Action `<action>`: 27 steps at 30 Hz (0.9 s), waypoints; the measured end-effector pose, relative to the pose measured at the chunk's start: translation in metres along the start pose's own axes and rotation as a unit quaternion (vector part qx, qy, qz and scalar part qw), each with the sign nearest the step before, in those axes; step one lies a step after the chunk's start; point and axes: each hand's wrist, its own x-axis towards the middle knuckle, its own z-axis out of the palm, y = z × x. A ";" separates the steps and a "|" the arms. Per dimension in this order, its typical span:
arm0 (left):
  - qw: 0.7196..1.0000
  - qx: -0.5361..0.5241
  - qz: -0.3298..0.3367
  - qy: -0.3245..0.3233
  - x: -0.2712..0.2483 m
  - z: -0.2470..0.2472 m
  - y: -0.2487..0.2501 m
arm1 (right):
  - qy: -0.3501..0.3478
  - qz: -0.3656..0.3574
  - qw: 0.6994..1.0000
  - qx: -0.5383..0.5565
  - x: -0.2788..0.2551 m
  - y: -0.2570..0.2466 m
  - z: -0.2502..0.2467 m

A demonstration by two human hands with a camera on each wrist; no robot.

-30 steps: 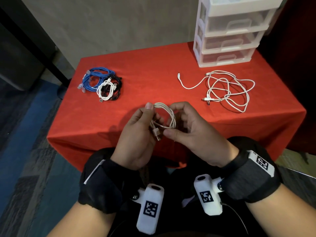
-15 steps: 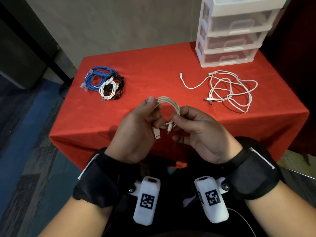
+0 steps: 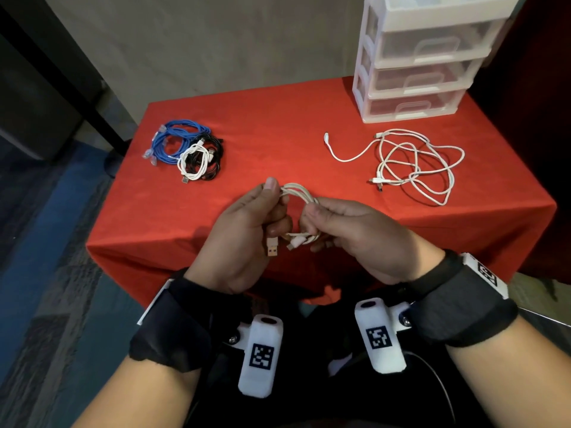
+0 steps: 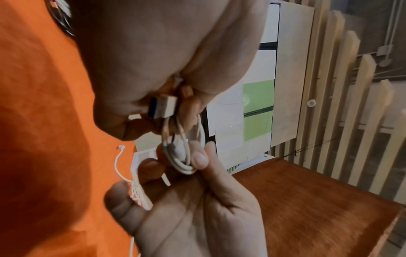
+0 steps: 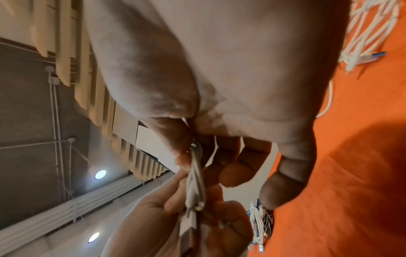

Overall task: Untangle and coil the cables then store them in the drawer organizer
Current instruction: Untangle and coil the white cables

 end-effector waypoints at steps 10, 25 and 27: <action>0.976 0.214 0.047 0.023 0.001 -0.027 -0.012 | 0.071 0.001 0.997 0.001 0.013 0.013 -0.016; 0.875 0.334 -0.017 0.350 0.140 -0.208 0.043 | 0.337 -0.009 0.872 -0.355 0.023 0.058 -0.118; 0.856 0.362 -0.027 0.368 0.146 -0.211 0.041 | 0.323 0.004 0.870 -0.373 0.020 0.061 -0.121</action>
